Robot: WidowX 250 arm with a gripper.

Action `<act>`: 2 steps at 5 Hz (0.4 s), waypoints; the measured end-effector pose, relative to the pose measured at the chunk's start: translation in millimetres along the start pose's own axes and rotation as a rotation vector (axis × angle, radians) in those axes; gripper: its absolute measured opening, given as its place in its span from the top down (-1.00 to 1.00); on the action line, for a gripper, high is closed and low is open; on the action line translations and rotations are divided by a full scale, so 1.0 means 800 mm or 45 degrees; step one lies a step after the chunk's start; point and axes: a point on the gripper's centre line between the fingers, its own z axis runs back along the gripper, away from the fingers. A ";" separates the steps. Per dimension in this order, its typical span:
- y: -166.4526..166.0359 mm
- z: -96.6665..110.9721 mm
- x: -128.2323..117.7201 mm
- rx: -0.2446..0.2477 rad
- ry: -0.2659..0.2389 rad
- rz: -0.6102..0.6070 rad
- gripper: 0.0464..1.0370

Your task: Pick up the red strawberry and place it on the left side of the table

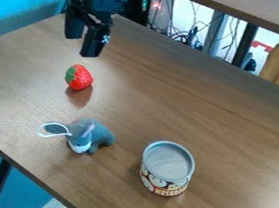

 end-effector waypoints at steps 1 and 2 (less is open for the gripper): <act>-0.005 -0.023 0.001 -0.035 0.057 -0.010 -0.93; -0.002 -0.037 0.013 -0.058 0.082 -0.073 -0.93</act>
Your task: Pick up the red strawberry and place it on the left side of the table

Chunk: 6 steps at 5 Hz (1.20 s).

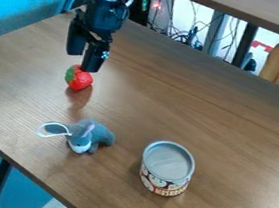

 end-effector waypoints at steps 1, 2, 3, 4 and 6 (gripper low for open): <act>0.003 -0.002 0.011 0.002 0.004 -0.015 -0.93; 0.002 -0.019 0.020 0.000 0.064 -0.029 -0.93; -0.001 -0.040 0.021 -0.035 0.124 -0.045 -0.93; 0.003 -0.058 0.020 -0.017 0.186 -0.019 -0.84; 0.001 -0.059 0.019 -0.017 0.163 0.049 -0.54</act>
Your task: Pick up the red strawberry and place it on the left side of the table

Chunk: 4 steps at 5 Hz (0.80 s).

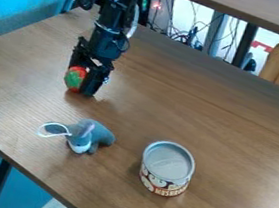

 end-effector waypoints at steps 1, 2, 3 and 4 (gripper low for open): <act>-0.007 0.010 -0.001 -0.027 -0.063 0.035 -0.54; 0.005 0.076 -0.022 -0.046 -0.314 0.121 -0.54; 0.031 0.091 -0.062 -0.021 -0.339 0.261 -0.54; 0.058 0.065 -0.088 -0.007 -0.235 0.478 -0.54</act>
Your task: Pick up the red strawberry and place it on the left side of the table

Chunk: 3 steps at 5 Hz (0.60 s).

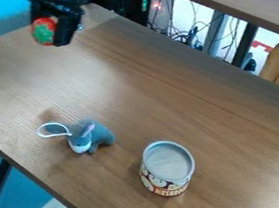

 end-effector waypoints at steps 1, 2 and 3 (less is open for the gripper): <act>0.041 -0.040 -0.023 0.060 0.147 0.180 -0.54; 0.051 -0.062 -0.041 0.113 0.203 0.226 -0.54; 0.061 -0.083 -0.052 0.079 0.185 0.255 -0.54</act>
